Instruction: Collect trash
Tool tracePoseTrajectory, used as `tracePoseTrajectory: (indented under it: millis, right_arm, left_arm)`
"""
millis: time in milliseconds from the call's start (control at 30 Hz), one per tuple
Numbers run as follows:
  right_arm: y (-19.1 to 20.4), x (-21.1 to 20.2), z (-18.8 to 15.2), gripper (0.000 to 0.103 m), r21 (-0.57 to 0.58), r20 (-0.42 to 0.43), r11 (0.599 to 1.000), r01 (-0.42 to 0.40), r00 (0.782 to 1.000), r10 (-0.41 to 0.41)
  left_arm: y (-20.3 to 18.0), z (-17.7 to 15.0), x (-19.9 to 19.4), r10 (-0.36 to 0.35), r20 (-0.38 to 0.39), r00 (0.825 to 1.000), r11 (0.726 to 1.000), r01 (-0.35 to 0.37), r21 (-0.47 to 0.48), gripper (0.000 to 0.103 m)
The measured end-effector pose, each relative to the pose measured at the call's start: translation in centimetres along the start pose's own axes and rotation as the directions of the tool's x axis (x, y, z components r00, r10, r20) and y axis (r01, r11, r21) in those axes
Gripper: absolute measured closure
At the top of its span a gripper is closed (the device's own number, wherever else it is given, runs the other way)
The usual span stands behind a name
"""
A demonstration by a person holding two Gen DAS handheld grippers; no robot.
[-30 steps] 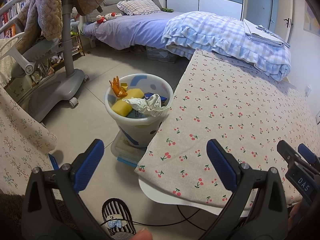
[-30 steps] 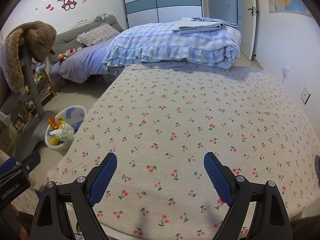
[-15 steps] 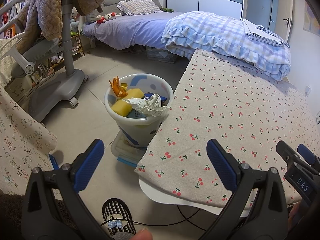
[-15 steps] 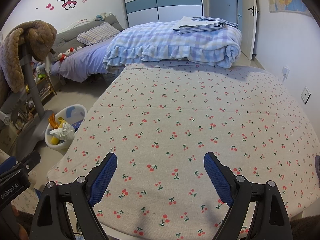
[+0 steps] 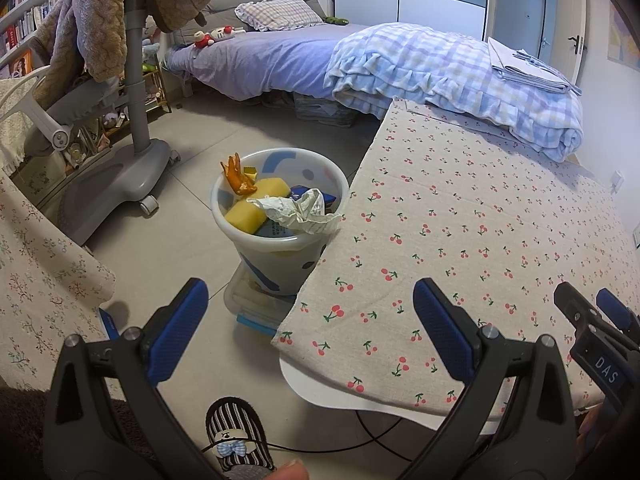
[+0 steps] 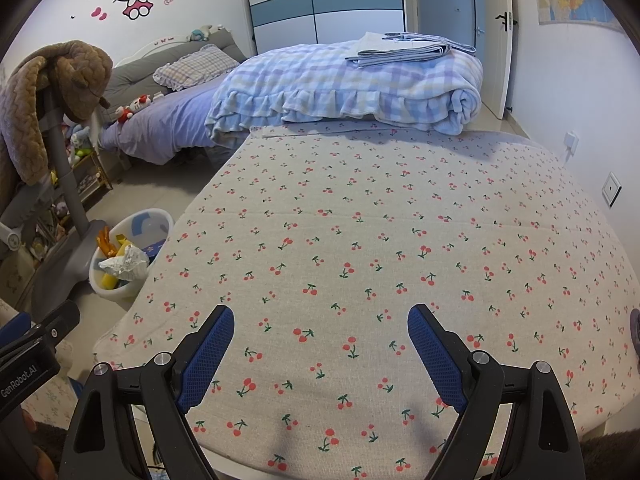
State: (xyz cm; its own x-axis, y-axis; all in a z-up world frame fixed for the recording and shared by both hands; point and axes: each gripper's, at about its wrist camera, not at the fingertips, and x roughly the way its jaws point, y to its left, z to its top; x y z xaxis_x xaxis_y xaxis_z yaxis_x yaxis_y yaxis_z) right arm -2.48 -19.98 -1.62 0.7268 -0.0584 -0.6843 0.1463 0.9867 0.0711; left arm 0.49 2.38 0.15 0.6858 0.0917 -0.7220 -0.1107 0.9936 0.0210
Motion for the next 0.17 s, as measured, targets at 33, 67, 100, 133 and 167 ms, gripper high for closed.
tracePoseTrajectory:
  millis: [33, 67, 100, 133, 167]
  right_arm:
    - [-0.01, 0.0, 0.01, 0.013, 0.0, 0.0, 1.0, 0.0, 1.0, 0.0]
    - [0.05, 0.0, -0.07, 0.013, 0.0, 0.0, 1.0, 0.0, 1.0, 0.0]
    - [0.03, 0.01, -0.03, 0.013, -0.001, 0.0, 1.0, -0.001, 1.0, 0.001]
    - [0.04, 0.01, -0.04, 0.013, -0.001, 0.0, 1.0, -0.001, 1.0, 0.001]
    - [0.0, 0.01, 0.0, 0.013, -0.001, 0.0, 1.0, 0.0, 1.0, 0.0]
  left_arm:
    - [-0.01, 0.03, 0.01, 0.0, 0.0, 1.0, 1.0, 0.0, 0.001, 0.001]
    - [-0.01, -0.01, 0.0, 0.0, 0.0, 1.0, 1.0, 0.0, 0.001, 0.001]
    - [0.05, -0.01, -0.03, 0.0, 0.0, 1.0, 1.0, 0.0, 0.002, 0.001]
    - [0.11, 0.01, -0.04, 0.0, 0.0, 1.0, 1.0, 0.0, 0.002, 0.001]
    - [0.18, 0.01, -0.05, 0.001, 0.0, 1.0, 1.0, -0.001, 0.001, 0.001]
